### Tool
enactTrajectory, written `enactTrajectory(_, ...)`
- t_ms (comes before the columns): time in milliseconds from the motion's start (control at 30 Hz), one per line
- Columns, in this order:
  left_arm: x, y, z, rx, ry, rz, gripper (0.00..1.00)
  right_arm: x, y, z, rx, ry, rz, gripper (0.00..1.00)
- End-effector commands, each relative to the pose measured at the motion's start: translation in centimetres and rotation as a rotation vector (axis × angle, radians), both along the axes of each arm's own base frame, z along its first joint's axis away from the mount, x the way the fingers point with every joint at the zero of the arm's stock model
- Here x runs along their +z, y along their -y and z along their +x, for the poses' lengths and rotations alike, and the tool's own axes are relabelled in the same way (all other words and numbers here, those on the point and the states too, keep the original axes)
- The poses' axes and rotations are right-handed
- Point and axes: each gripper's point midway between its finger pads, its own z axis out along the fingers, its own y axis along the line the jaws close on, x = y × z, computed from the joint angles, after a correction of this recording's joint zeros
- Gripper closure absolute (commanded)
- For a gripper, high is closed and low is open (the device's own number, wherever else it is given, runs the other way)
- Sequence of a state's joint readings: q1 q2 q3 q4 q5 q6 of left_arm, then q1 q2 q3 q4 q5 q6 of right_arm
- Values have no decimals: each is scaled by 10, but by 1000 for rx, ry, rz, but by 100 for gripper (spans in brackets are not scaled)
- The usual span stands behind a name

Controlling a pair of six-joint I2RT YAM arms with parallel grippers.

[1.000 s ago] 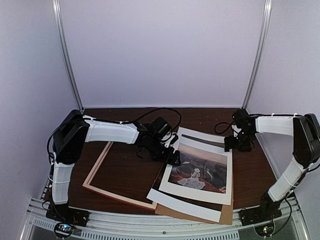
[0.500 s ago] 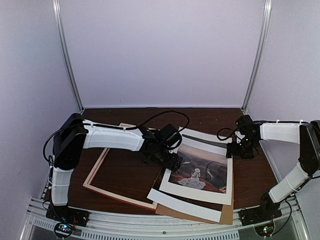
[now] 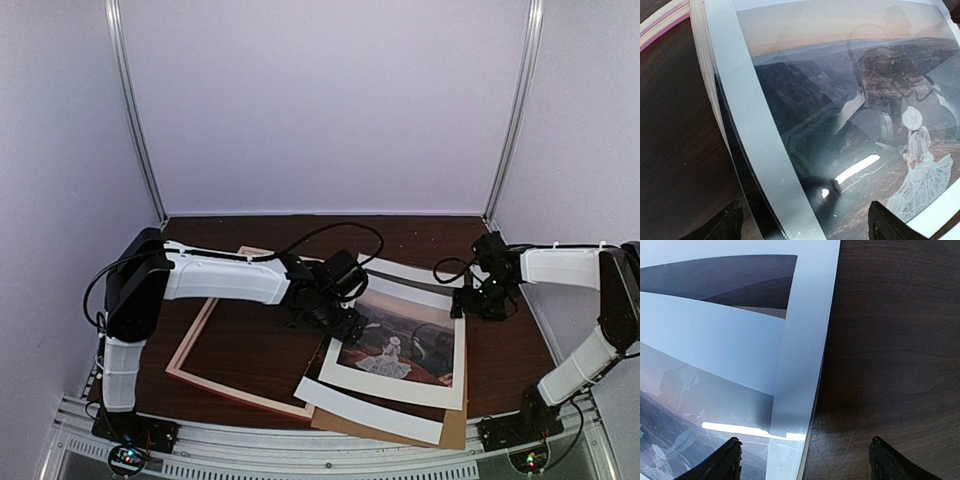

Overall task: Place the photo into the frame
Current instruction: Pick up the glass panel from the mat board.

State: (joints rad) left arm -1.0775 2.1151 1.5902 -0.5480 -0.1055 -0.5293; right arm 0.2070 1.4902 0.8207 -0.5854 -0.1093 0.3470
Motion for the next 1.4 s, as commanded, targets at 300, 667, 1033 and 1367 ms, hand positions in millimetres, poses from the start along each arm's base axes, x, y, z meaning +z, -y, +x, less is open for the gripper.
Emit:
enactTrajectory(300,-3,20,-4,-10,-40,-58,13,-1,-3,-1,-6,15,25,13)
enactTrajectory(667,-18,25,-9,-12,-95,-56,13,-4,-9,-4,-3,8,67,13)
enactTrajectory(1033,-14,43,-21,-57,-156,-153,14,-13,-20,-5,-10,-7,138,19)
enactTrajectory(1367,-24,47,-24,-68,-184,-161,13,-16,-13,-6,-33,-6,149,30)
